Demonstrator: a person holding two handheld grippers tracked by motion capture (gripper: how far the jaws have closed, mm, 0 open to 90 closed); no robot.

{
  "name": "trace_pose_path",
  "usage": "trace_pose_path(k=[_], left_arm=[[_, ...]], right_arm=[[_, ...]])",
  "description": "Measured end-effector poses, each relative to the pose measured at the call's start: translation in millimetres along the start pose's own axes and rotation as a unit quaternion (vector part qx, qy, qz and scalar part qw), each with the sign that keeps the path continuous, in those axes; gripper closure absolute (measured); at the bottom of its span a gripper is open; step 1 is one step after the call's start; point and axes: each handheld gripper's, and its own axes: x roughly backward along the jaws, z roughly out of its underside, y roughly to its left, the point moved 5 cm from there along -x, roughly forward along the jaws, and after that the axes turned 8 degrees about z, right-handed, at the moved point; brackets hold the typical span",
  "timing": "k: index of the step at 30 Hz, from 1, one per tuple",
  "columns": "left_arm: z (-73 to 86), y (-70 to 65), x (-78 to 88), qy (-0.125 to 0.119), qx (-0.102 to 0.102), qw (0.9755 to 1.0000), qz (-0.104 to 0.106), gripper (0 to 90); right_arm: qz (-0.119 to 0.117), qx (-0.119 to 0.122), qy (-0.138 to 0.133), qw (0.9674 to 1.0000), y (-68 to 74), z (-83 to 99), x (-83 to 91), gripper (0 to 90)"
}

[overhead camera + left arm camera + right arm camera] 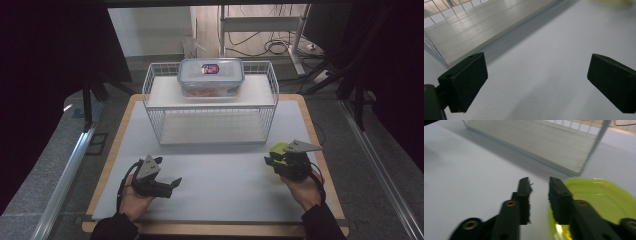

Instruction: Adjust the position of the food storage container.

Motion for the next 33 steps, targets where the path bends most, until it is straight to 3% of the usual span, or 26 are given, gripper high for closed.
trace_pose_path(k=[5, 9, 13, 16, 21, 33], left_arm=[[0.8, 0.5, -1.2, 0.003, 0.003, 1.0000, 0.001, 3.8], [1.9, 1.2, -2.5, 0.007, 0.004, 1.0000, 0.001, 4.4], [2.4, 1.4, -3.2, 0.009, 0.006, 0.9999, 0.003, 4.7], [3.1, 1.2, -4.2, 0.012, 0.008, 0.9999, 0.004, 4.7], [4.4, 1.2, -5.5, 0.018, 0.006, 0.9998, 0.005, 4.8], [6.0, 1.4, -6.9, 0.023, 0.010, 0.9997, 0.009, 5.0]], right_arm=[[0.033, -0.026, 0.003, 0.9991, -27.7, 0.9, 1.3, 88.4], [0.066, -0.042, 0.004, 0.9970, -51.5, 2.9, 3.4, 89.5], [0.106, -0.059, 0.010, 0.9926, -77.5, 11.0, 5.1, 89.5], [0.121, -0.068, 0.014, 0.9903, -88.4, 17.6, 4.6, 89.6], [0.140, -0.071, 0.027, 0.9873, -96.9, 25.5, 0.4, 89.6], [0.141, -0.069, 0.050, 0.9864, -94.9, 32.7, -4.5, 89.5]])
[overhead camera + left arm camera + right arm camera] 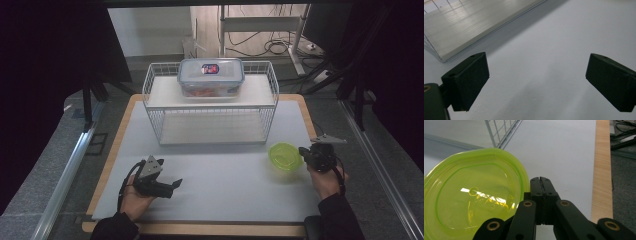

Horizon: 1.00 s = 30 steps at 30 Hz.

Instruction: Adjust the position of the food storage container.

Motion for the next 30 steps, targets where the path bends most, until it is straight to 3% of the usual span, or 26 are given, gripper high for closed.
trace_pose_path(k=[9, 21, 30], left_arm=[[0.5, -0.2, -1.2, 0.003, 0.001, 1.0000, 0.001, 5.0], [0.7, -0.8, -1.7, 0.006, -0.002, 1.0000, 0.003, 5.1], [0.6, -2.1, -2.9, 0.008, -0.005, 1.0000, 0.003, 5.2]], right_arm=[[-0.018, -0.009, 0.006, 0.9998, 12.2, 1.6, 2.4, 89.5], [-0.066, 0.002, 0.011, 0.9978, 52.1, -1.1, 4.5, 89.6], [-0.092, 0.008, 0.013, 0.9956, 72.1, -1.3, 6.3, 89.5]])
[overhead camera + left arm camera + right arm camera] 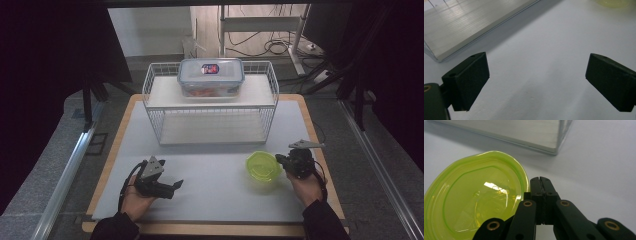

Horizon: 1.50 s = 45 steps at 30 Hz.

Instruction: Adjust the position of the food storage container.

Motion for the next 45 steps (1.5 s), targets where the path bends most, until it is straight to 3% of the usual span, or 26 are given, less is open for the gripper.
trace_pose_path(k=[20, 26, 32, 45], left_arm=[[-0.3, -1.4, -0.5, 0.002, -0.003, 1.0000, 0.000, 5.3], [-0.2, -1.3, -0.3, 0.002, -0.003, 1.0000, 0.001, 5.2], [-0.2, -1.3, 0.0, 0.002, -0.004, 1.0000, 0.000, 5.2], [-0.2, -2.5, -1.0, 0.005, -0.006, 1.0000, -0.001, 5.3]], right_arm=[[-0.056, 0.042, -0.003, 0.9975, 62.8, -6.4, -11.8, 89.5], [-0.046, 0.050, 0.003, 0.9977, 54.6, -4.8, -11.5, 89.0], [-0.038, 0.047, 0.000, 0.9982, 45.9, 1.7, 3.4, 89.0], [-0.054, 0.058, -0.008, 0.9968, 63.2, 25.7, 39.3, 89.0]])
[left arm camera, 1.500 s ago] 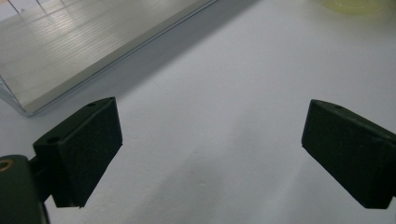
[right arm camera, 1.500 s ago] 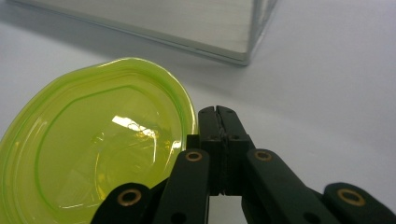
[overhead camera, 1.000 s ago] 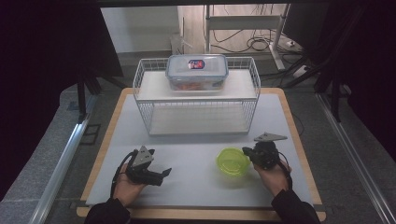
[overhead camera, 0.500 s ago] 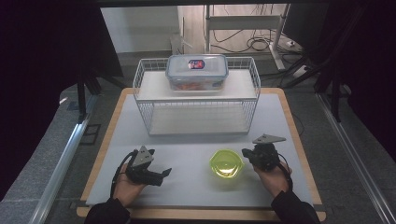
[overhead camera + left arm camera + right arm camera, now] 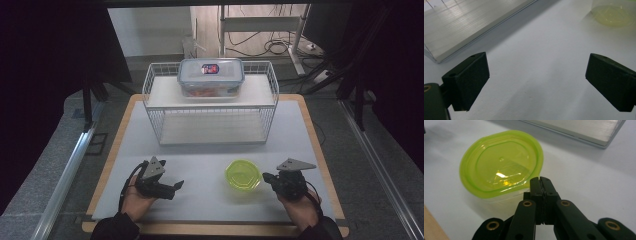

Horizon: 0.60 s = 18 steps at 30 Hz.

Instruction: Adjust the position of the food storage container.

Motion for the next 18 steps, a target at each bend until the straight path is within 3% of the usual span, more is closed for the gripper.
trace_pose_path(k=[9, 18], left_arm=[[0.3, 0.0, -0.7, 0.002, 0.000, 1.0000, -0.001, 5.3], [0.3, 0.2, -0.8, 0.005, -0.004, 1.0000, -0.001, 5.3]], right_arm=[[-0.008, -0.004, 0.002, 1.0000, 1.2, -1.4, -5.6, 89.0], [-0.008, 0.011, 0.001, 0.9999, 5.9, -9.1, -17.9, 89.1]])
